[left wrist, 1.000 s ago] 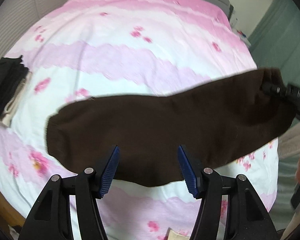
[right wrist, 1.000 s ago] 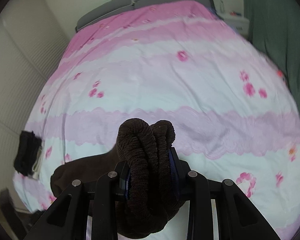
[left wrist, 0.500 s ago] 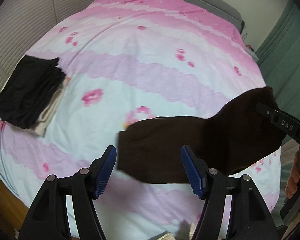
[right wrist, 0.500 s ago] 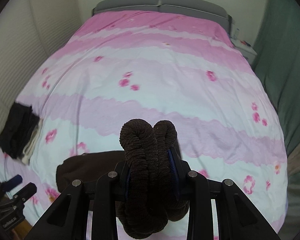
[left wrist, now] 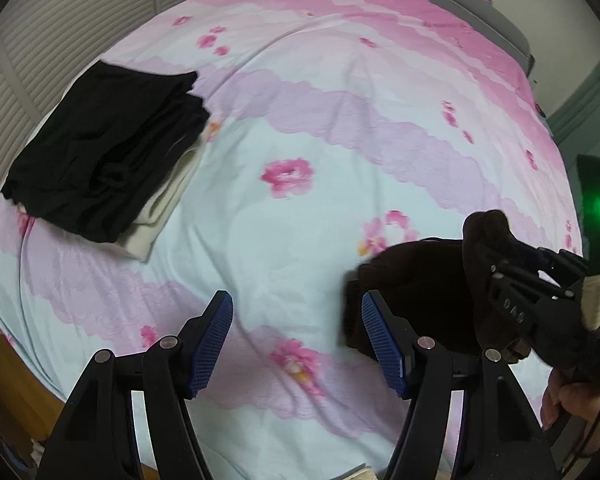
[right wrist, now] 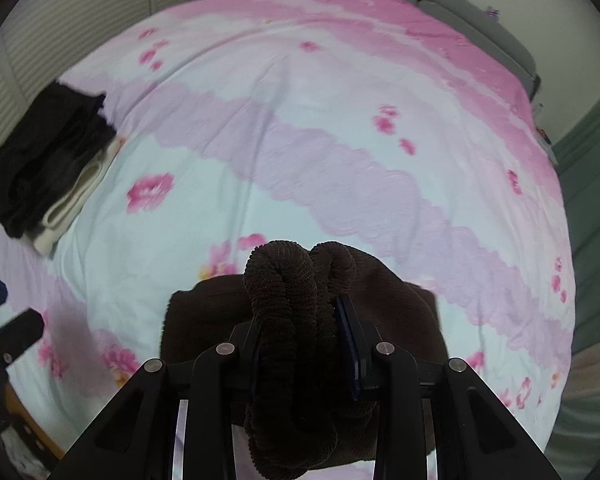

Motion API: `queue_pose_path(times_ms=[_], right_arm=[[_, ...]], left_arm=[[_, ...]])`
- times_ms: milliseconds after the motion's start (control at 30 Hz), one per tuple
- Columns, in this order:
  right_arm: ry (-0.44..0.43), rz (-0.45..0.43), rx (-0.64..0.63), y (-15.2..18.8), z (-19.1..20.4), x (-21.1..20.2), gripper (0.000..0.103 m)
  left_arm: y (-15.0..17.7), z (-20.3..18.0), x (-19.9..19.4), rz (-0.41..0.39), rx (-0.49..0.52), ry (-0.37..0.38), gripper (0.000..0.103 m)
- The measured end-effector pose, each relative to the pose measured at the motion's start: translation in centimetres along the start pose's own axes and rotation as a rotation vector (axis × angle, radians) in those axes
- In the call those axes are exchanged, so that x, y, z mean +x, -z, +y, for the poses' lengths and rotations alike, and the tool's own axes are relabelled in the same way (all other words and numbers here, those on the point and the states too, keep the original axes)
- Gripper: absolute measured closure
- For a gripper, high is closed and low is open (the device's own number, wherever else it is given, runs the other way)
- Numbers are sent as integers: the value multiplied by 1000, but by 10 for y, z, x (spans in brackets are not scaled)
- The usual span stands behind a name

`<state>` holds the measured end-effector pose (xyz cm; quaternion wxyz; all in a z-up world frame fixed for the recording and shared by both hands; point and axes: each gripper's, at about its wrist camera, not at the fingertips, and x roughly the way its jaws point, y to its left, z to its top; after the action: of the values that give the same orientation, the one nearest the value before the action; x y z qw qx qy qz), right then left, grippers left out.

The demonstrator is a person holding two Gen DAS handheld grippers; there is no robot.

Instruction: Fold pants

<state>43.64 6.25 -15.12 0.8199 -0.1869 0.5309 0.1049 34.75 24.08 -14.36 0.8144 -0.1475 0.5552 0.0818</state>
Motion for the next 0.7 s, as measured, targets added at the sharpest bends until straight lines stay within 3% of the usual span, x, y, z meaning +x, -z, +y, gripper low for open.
queue_pose_path(times_ms=[233,300,433,567,700], right_arm=[[12,81,-100,-6,42,31,70],[7,103,-108,-6,47,36,64],[-98,122,-116,-8,60,33,52],[-127,87,-145,-8,73,14,42],[-221,-18,-132,5,56,-29,29]], left_arm=[[-2,24,11,19,-51,-46,37],[-4,28,13,24,-56,-69,37],[-5,32,12,19,-55,-101,35],[-5,32,6,2,-42,-123,34],[0,18,2,0,4,-74,32]])
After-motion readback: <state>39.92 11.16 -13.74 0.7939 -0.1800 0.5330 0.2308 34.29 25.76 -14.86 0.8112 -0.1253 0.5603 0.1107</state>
